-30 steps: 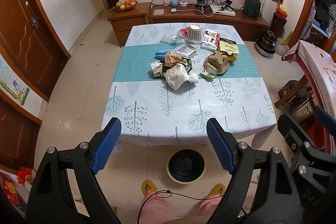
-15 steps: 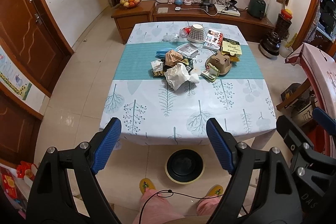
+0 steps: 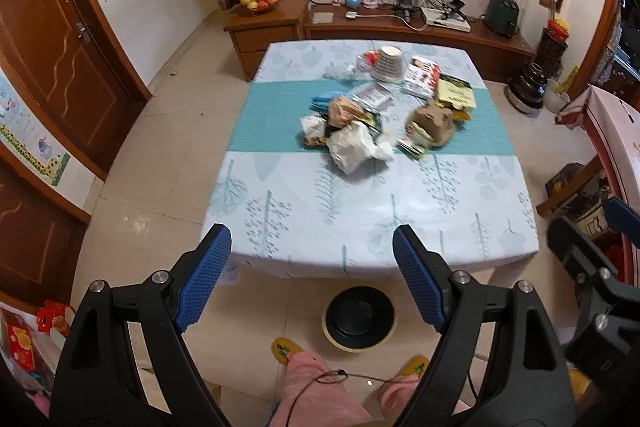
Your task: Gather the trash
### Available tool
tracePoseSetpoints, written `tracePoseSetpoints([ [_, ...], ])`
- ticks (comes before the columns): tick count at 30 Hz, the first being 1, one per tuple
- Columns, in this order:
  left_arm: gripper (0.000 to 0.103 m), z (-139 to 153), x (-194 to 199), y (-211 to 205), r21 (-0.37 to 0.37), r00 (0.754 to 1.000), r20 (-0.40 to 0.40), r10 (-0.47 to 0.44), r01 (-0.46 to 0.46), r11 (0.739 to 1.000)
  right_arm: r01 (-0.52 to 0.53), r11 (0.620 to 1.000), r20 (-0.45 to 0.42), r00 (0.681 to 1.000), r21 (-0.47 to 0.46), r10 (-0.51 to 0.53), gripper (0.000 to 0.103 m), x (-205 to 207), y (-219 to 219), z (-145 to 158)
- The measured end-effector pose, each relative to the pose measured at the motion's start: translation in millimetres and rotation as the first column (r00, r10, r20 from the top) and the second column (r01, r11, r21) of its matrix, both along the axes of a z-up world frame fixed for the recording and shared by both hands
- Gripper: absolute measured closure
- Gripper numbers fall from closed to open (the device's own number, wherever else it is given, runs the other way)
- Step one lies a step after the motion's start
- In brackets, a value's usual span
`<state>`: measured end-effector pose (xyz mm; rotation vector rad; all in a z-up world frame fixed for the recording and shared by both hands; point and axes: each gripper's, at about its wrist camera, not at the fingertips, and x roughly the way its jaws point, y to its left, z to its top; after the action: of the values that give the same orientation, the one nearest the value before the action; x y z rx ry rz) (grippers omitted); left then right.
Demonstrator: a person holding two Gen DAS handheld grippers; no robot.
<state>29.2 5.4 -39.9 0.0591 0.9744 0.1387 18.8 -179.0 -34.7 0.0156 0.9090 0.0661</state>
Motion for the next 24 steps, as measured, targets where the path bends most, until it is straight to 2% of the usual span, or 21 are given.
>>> tracePoseSetpoints([
  [5,0.022,6.4,25.8,47.2,-0.029,1.000,0.026,0.017,-0.016,0.999,-0.009,1.000,-0.022,1.000,0.019,0.010,0.010,26.8,7.2,-0.4],
  [8,0.022,1.4,49.6,72.6,-0.015,0.999,0.032,0.011,-0.010,1.000,-0.013,0.999,-0.037,0.999,0.044,0.015,0.010,49.8,16.6,-4.0],
  [13,0.022,-18.2,100.3,112.7,-0.010,0.998,0.034,-0.043,0.044,0.999,0.008,0.994,-0.109,0.994,0.113,0.004,0.010,104.9,39.0,-31.9],
  [17,0.022,-45.2,148.5,135.2,0.003,0.993,0.039,-0.111,0.110,0.994,0.055,0.986,-0.156,0.987,0.156,-0.030,0.010,154.1,61.4,-72.8],
  [19,0.022,-61.7,172.6,141.7,0.021,0.989,0.029,-0.142,0.142,0.990,0.099,0.972,-0.196,0.979,0.212,-0.056,0.010,178.6,70.0,-101.1],
  [24,0.022,-105.2,224.3,143.8,0.045,0.975,-0.008,-0.220,0.220,0.974,0.226,0.921,-0.309,0.943,0.319,-0.125,0.020,237.0,86.7,-181.3],
])
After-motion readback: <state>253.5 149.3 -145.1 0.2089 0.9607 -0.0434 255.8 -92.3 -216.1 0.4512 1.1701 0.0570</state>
